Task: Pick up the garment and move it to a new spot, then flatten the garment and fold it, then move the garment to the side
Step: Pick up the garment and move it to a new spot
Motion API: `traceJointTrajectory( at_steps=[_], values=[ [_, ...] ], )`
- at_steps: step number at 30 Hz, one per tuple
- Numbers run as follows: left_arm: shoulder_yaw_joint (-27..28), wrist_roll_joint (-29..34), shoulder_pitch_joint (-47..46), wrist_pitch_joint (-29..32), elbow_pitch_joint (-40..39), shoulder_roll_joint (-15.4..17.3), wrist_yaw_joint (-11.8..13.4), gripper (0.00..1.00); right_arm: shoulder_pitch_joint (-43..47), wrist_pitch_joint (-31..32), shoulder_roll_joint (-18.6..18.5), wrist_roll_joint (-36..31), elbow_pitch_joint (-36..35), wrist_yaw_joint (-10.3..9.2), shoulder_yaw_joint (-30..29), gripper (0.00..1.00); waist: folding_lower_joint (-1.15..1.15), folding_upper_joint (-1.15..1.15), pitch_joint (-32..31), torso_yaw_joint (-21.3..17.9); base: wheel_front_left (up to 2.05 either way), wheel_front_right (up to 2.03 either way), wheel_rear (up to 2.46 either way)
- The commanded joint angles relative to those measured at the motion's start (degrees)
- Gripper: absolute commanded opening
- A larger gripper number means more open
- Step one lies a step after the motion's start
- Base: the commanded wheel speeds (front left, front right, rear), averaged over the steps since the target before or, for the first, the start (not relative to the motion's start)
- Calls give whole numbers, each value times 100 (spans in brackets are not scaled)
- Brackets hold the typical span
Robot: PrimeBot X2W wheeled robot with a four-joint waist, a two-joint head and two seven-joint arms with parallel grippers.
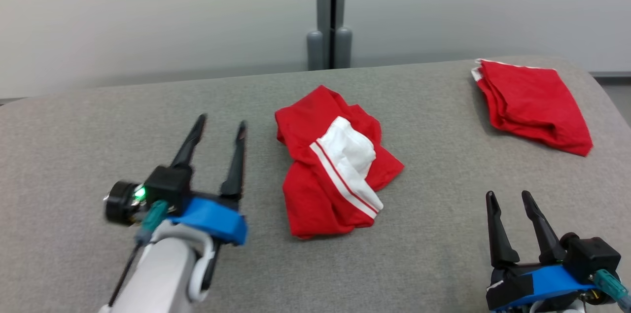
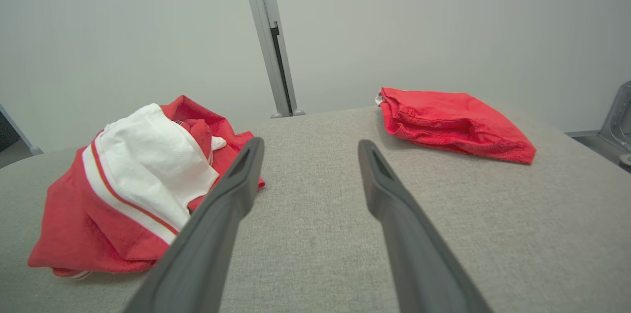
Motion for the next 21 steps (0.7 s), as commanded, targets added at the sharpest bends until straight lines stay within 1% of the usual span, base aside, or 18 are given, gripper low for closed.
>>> traceJointTrajectory(
  at_steps=[1, 4, 7, 10, 14, 16, 17, 21],
  values=[
    [116, 32, 175, -11, -41, 111, 31, 100, 66, -20, -9, -17, 2, 4, -24, 100, 1, 0, -4, 87, 0, 0, 0],
    [413, 20, 413, -13, -209, 255, 26, 100, 120, -20, -8, -46, 41, 4, -70, 100, 1, 0, -54, 263, 0, 0, 0],
    [704, -65, 683, -14, -424, 391, -121, 100, 131, -20, -9, -53, 63, 4, -104, 100, 1, 0, -119, 433, 0, 0, 0],
    [1010, -100, 1008, -13, -643, 487, -197, 100, 186, -19, -8, -57, 98, 4, -114, 100, 1, 0, -189, 567, 0, 0, 0],
    [1357, -25, 1494, -13, -846, 557, -183, 100, 220, -20, -9, -53, 140, 4, -128, 100, 1, 0, -278, 689, 0, 0, 0],
    [1498, 6, 1742, -14, -897, 528, -169, 100, 256, -20, -10, -55, 159, 4, -127, 100, 1, 0, -321, 741, 0, 0, 0],
    [1633, 34, 1942, -14, -980, 473, -213, 100, 279, -20, -9, -46, 178, 4, -109, 100, 1, 0, -366, 783, 0, 0, 0],
    [1833, 124, 2279, -14, -1103, 306, -324, 100, 373, -20, -9, 2, 174, 4, -84, 100, 1, 0, -421, 844, 0, 0, 0]
  ],
)
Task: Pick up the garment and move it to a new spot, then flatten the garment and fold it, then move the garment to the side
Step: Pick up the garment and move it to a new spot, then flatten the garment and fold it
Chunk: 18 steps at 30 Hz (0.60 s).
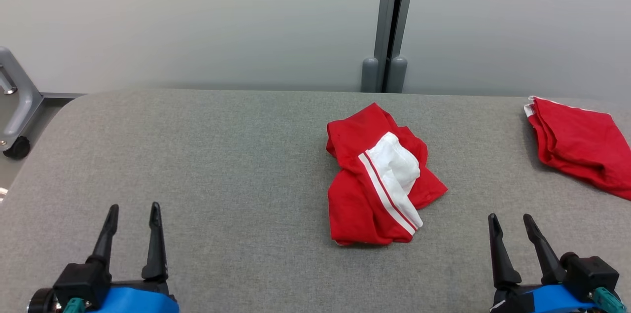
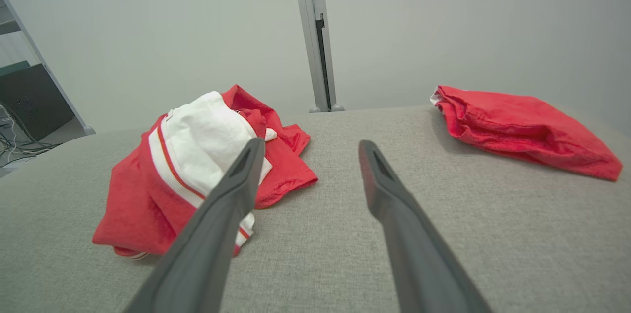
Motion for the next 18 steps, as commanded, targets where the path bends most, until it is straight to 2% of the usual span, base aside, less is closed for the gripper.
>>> traceJointTrajectory(
  at_steps=[1, 8, 18],
  values=[
    [44, 83, 113, -13, -31, -54, -61, 100, 126, -20, -13, 25, -6, 4, 8, 100, 0, 0, -19, 19, 0, 0, 0],
    [152, 371, 219, -13, 57, -302, -203, 100, 223, -20, -12, 52, -18, 4, 89, 100, 0, 0, -101, 35, 0, 0, 0],
    [308, 575, 158, -13, 315, -452, -356, 100, 203, -20, -12, -22, 52, 4, 119, 100, 0, 0, -154, -59, 0, 0, 0]
  ],
)
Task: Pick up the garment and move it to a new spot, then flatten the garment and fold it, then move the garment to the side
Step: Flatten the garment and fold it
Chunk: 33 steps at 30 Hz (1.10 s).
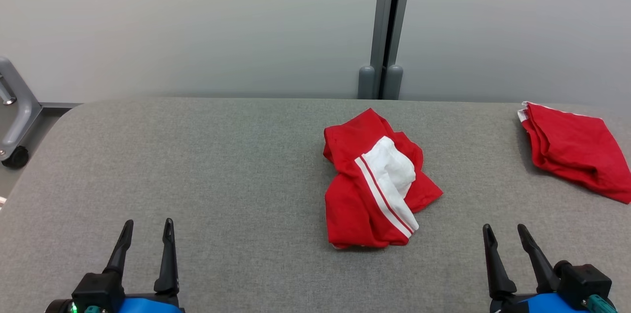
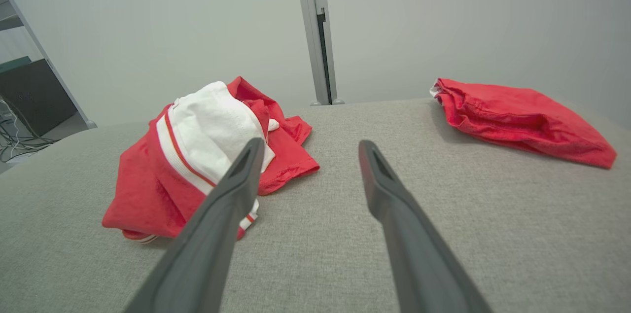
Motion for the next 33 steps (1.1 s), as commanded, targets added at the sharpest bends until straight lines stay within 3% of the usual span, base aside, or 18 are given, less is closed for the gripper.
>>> traceJointTrajectory(
  at_steps=[1, 33],
  values=[
    [32, 56, -16, -13, 31, -29, -19, 100, 24, -20, -12, -46, 7, 4, 10, 100, 0, -1, -5, -15, 0, 0, 0],
    [356, 499, -86, -13, 238, -108, -74, 100, 47, -20, -12, 23, 107, 4, 37, 100, 0, -1, -104, -66, 0, 0, 0]
  ],
)
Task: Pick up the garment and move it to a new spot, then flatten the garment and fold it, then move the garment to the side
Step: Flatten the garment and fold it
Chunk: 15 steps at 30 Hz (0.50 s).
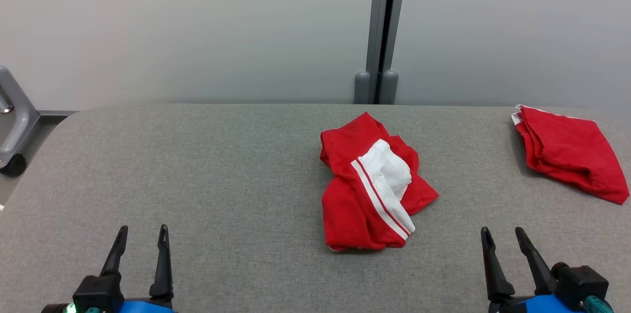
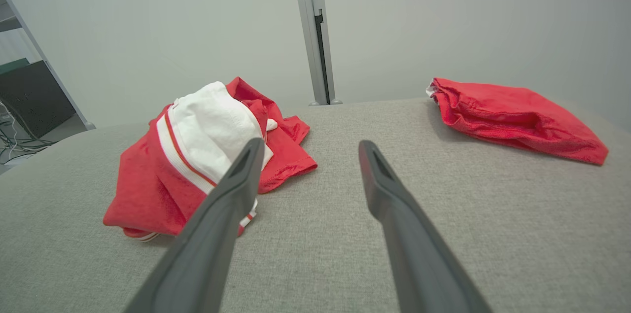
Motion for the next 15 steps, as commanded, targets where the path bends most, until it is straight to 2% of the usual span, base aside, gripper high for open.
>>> traceJointTrajectory(
  at_steps=[1, 7, 15],
  values=[
    [54, -3, -74, -13, -27, -12, 23, 100, 47, -20, -12, 12, 20, 4, 10, 100, 0, -1, 0, 1, 0, 0, 0],
    [80, 69, -58, -13, -67, -41, 39, 100, -137, -20, -11, -25, 93, 4, 104, 100, 0, -1, 37, 15, 0, 0, 0],
    [50, 110, -170, -13, -85, -79, 18, 100, -1279, -19, -204, -103, 540, 4, 692, 100, 0, -1, 230, 132, 0, 0, 0]
  ],
)
